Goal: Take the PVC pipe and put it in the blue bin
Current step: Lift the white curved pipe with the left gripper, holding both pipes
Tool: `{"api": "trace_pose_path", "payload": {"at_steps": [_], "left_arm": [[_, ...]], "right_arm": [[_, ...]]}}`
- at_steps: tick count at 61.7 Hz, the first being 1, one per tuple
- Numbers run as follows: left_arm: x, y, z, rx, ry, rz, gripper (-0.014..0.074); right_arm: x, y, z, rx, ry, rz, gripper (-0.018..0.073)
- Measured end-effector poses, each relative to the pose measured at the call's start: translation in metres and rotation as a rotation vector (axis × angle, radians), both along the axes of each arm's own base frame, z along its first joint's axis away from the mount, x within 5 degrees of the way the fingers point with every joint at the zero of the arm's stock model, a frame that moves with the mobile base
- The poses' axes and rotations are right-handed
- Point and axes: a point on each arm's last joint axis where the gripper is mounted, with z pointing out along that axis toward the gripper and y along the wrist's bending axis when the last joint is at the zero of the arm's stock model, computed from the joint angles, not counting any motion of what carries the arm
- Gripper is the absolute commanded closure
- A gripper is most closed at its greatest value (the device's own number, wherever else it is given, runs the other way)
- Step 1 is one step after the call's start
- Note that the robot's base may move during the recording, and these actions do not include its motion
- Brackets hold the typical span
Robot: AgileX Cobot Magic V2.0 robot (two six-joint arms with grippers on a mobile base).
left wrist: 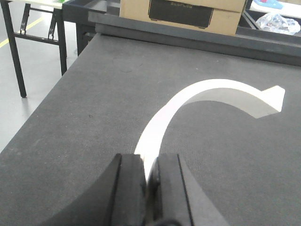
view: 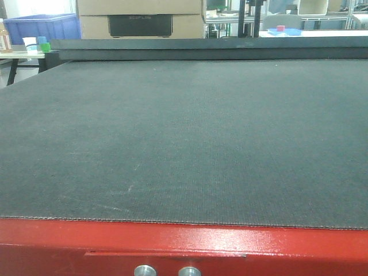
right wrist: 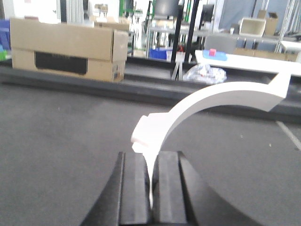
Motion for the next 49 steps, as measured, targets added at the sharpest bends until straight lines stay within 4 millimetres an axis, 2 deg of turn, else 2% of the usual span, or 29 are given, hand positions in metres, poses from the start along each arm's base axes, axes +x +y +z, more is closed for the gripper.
{"api": "trace_pose_path", "payload": {"at_steps": [15, 25, 49], "left_arm": [[-0.012, 0.0, -0.009, 0.003, 0.004, -0.001, 0.0707], [-0.019, -0.001, -0.006, 0.004, -0.023, -0.001, 0.0707], [-0.019, -0.001, -0.005, 0.005, -0.033, 0.0, 0.0707]], "right_arm": [[-0.002, 0.0, -0.002, 0.001, 0.025, -0.001, 0.0728], [-0.002, 0.0, -0.002, 0.001, 0.025, -0.001, 0.0728], [-0.002, 0.0, -0.002, 0.003, 0.025, 0.0, 0.0728]]}}
